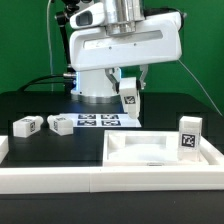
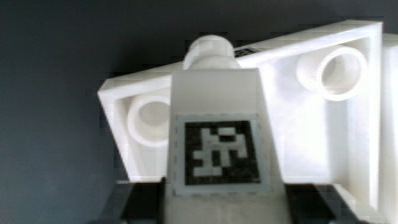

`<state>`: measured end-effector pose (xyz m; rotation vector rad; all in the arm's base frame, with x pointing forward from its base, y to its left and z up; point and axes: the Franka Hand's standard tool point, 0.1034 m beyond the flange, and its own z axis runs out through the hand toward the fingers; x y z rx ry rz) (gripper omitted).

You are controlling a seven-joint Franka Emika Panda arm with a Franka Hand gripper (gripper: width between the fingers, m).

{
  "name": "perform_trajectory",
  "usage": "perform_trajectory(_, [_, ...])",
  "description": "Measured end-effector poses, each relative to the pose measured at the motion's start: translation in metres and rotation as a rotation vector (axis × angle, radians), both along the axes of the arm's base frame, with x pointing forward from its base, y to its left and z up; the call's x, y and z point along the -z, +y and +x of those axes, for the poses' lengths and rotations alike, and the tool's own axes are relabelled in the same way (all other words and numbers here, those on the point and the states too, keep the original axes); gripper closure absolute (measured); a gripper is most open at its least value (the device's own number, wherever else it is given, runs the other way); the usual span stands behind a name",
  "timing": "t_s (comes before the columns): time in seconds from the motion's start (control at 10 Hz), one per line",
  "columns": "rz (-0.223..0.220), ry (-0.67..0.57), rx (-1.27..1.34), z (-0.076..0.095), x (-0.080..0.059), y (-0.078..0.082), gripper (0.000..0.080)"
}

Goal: Assemble square table

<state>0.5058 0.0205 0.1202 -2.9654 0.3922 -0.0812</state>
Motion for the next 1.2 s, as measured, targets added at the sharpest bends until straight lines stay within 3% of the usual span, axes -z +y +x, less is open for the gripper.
perform_trajectory(0.4, [-0.003, 0.007, -0.013, -0.003, 0.003, -0.001, 0.0509])
perform_trajectory(0.7, [-0.037, -0.033, -0.153, 0.02, -0.008, -0.021, 0.0509])
perform_trajectory(1.0, [-0.06, -0.083, -0.147, 0.022, -0.006, -0.023, 0.0509])
perform_trajectory(1.2, [-0.126, -0.204, -0.17, 0.029, -0.007, -0.035, 0.0509])
